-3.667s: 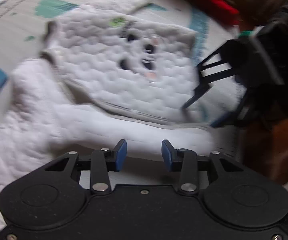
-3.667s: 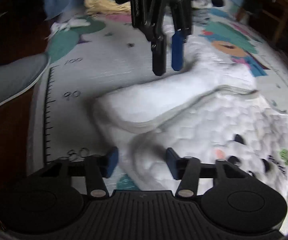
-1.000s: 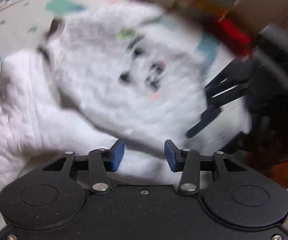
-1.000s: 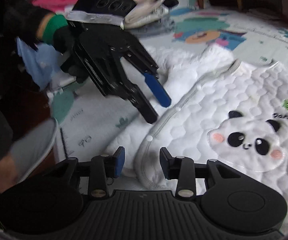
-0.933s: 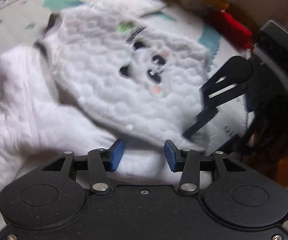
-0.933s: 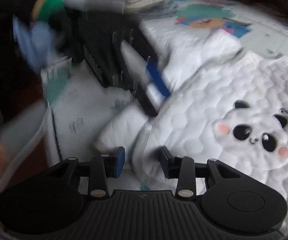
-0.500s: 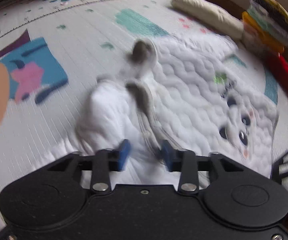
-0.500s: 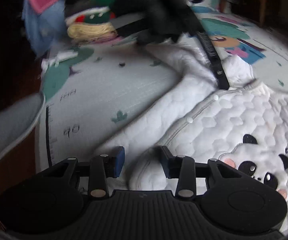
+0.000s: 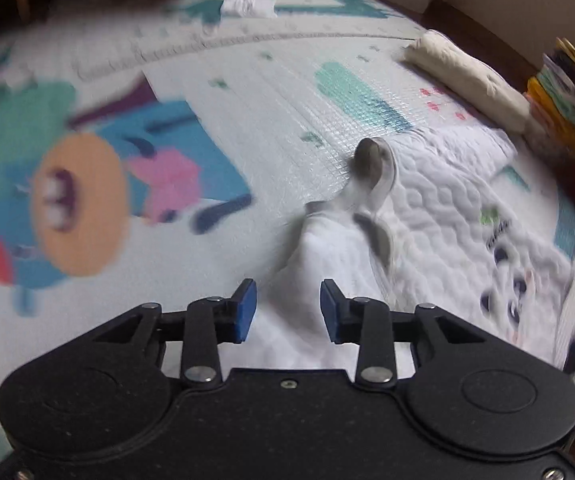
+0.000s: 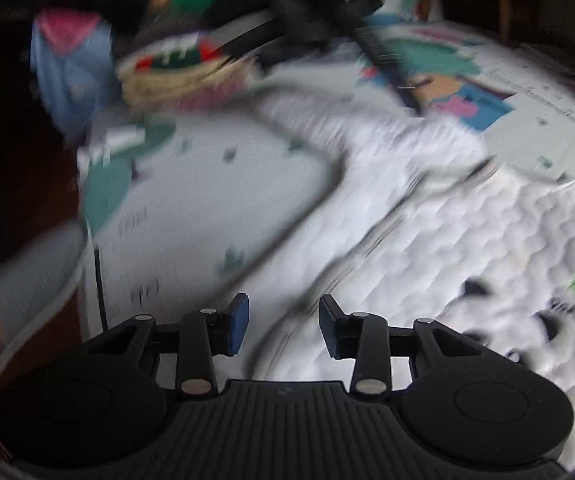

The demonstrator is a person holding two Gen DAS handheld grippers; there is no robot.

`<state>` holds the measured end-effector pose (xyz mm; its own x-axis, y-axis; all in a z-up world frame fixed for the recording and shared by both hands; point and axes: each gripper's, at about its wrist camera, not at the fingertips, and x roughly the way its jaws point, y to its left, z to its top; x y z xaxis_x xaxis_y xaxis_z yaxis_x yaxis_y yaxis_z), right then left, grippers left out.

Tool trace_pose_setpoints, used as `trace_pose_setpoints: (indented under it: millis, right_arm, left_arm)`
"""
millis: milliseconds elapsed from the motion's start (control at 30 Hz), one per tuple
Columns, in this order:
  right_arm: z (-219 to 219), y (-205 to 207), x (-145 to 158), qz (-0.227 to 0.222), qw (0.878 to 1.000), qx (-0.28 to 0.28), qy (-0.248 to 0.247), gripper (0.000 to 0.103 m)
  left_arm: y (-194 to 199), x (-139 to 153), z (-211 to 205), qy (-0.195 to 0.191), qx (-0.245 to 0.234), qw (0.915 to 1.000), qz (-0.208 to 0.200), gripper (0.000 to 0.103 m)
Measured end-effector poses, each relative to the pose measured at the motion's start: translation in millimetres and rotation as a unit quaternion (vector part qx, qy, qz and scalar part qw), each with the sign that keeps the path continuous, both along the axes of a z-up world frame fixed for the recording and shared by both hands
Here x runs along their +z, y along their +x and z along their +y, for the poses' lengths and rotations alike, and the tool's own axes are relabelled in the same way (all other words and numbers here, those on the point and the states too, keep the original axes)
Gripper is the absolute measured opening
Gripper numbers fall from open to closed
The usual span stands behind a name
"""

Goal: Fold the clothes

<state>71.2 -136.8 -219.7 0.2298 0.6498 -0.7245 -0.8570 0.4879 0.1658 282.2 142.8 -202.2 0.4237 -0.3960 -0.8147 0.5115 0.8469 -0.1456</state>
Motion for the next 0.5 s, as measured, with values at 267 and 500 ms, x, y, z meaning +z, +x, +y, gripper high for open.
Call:
trace_pose_setpoints:
  millis: [267,500]
  right_arm:
    - [17,108,37,-0.107,0.989,0.075,-0.068,0.038]
    - [69,181,-2,-0.071,0.995,0.017,-0.063,0.035]
  left_arm:
    - [-78,-28,95,0.05,0.122,0.9905,0.038,0.034]
    - [-155,-34,62,0.084,0.055,0.9877,0.12,0.034]
